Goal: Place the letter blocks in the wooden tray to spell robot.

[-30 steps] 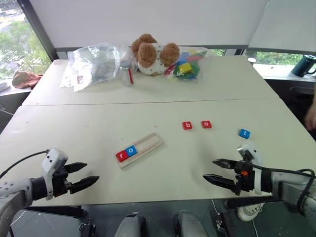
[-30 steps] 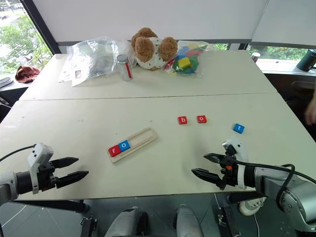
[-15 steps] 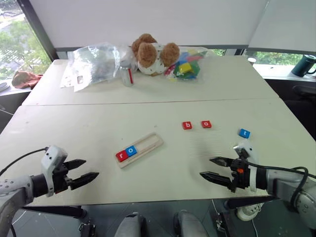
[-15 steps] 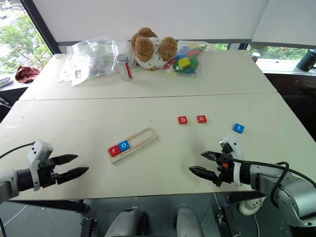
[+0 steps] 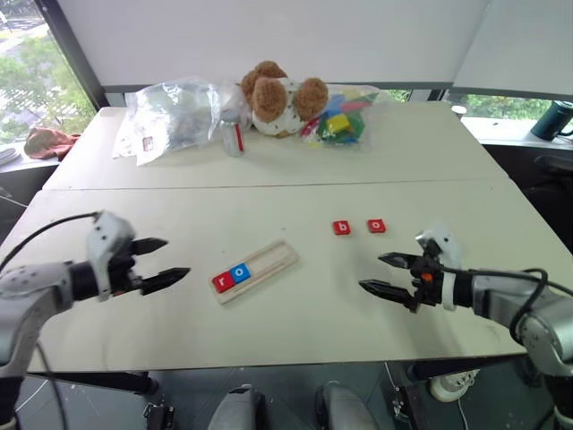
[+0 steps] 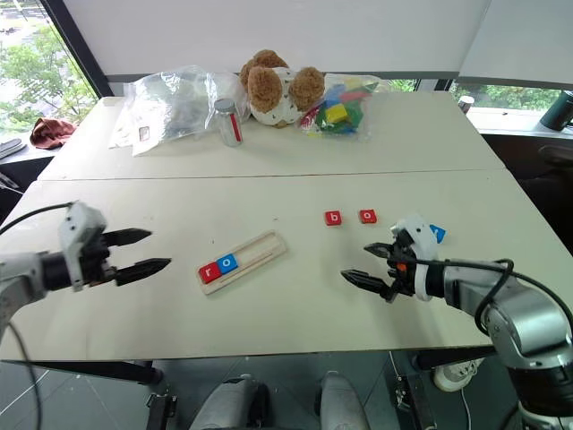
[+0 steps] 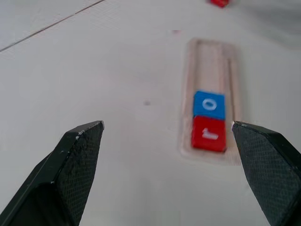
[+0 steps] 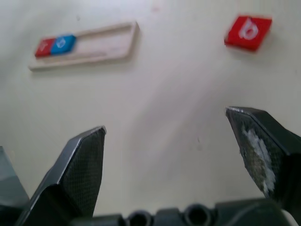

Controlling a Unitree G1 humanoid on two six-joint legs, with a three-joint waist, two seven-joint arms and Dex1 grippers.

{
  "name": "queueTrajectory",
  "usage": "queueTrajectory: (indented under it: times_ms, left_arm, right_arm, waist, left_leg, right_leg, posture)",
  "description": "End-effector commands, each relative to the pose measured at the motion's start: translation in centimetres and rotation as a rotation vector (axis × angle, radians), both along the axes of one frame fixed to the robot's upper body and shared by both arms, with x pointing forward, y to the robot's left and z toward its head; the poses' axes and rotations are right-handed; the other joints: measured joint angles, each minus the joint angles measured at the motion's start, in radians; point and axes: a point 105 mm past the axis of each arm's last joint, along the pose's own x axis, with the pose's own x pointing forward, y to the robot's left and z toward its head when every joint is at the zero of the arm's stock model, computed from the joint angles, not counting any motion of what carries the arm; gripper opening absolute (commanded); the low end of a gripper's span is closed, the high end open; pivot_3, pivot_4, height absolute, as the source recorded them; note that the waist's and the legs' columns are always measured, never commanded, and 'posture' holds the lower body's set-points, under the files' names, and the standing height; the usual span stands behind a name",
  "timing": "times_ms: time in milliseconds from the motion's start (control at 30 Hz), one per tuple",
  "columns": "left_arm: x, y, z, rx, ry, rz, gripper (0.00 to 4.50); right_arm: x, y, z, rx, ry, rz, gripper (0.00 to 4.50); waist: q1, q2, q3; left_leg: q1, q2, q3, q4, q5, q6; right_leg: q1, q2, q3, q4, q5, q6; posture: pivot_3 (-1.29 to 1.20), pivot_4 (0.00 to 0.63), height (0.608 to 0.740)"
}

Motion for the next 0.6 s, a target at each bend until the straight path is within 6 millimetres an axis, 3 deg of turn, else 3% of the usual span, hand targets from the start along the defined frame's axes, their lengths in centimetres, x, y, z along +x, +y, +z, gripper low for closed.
queueTrajectory:
  times_ms: [33,233,600]
  left_arm:
    - [-0.1,-2.0,-1.1,0.046,-0.034,-0.084,4.50]
    - [-0.6,-3.4,-3.7,0.036,-0.009,-0.123,4.50]
    - [0.2,-2.8,-7.4,0.077,-0.009,-0.086,4.50]
  right_arm:
    - [-0.7,3.0,0.8,0.023,-0.015,0.101,4.41]
    - [-1.6,5.4,0.4,0.027,-0.038,0.173,4.41]
    - [-1.4,5.3,0.1,0.030,-0.039,0.155,4.41]
  waist:
    - [-0.007,0.000,0.000]
    - [-0.008,0.000,0.000]
    - [-0.007,0.000,0.000]
  left_leg:
    - [0.000,0.000,0.000,-0.001,0.000,0.000]
    - [-0.001,0.000,0.000,-0.007,0.001,-0.001]
    - [0.000,0.000,0.000,-0.001,0.001,-0.001]
  right_leg:
    - [-0.001,0.000,0.000,0.000,0.000,0.000]
    - [-0.004,0.001,0.000,0.000,0.000,0.000]
    - [-0.001,0.001,0.000,0.001,0.000,0.000]
  posture:
    - [0.00,0.150,0.740]
    - [0.00,0.150,0.740]
    - [0.00,0.150,0.740]
